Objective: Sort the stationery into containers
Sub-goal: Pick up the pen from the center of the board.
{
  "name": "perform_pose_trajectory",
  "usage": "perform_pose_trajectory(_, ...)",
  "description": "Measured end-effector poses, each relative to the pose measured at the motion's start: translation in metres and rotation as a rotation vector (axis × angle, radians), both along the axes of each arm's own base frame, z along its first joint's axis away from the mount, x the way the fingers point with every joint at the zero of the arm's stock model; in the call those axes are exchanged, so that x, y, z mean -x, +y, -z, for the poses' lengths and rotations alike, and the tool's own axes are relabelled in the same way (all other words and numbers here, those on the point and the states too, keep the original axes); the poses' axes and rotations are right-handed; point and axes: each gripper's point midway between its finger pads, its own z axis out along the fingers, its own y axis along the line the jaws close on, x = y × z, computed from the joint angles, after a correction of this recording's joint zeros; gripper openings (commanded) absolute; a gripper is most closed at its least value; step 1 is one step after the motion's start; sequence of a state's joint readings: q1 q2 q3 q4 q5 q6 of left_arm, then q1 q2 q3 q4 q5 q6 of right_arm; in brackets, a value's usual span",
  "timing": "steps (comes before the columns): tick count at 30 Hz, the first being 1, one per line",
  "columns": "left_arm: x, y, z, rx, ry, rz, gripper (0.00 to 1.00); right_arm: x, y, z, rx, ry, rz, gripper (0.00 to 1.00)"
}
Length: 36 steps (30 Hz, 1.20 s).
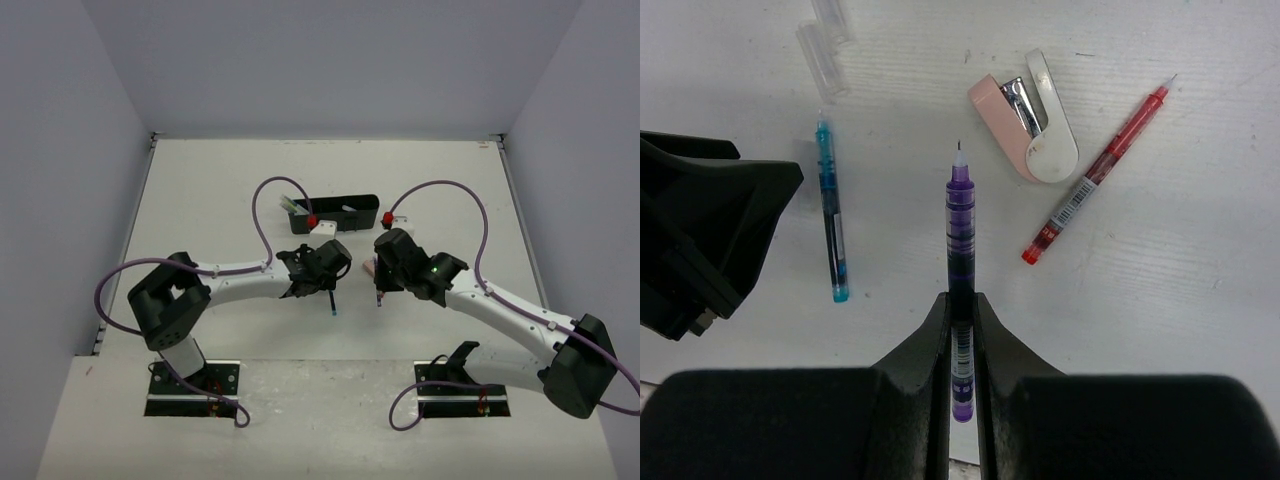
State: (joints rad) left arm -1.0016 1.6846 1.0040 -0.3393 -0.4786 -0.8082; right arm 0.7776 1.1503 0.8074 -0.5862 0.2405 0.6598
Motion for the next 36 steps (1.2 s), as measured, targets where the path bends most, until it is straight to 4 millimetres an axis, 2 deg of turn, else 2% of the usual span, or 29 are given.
perform_pose_trajectory(27, 0.006, 0.002, 0.031, -0.063, 0.060, 0.017, 0.37, 0.000, 0.000, 0.000, 0.003, -0.003, -0.013, 0.00)
perform_pose_trajectory(31, 0.004, 0.001, 0.032, -0.067, 0.057, 0.014, 0.28, 0.000, 0.001, 0.000, 0.000, -0.001, -0.016, 0.00)
perform_pose_trajectory(36, 0.002, 0.000, 0.032, -0.071, 0.053, 0.010, 0.11, 0.002, 0.004, 0.000, -0.010, 0.006, -0.025, 0.00)
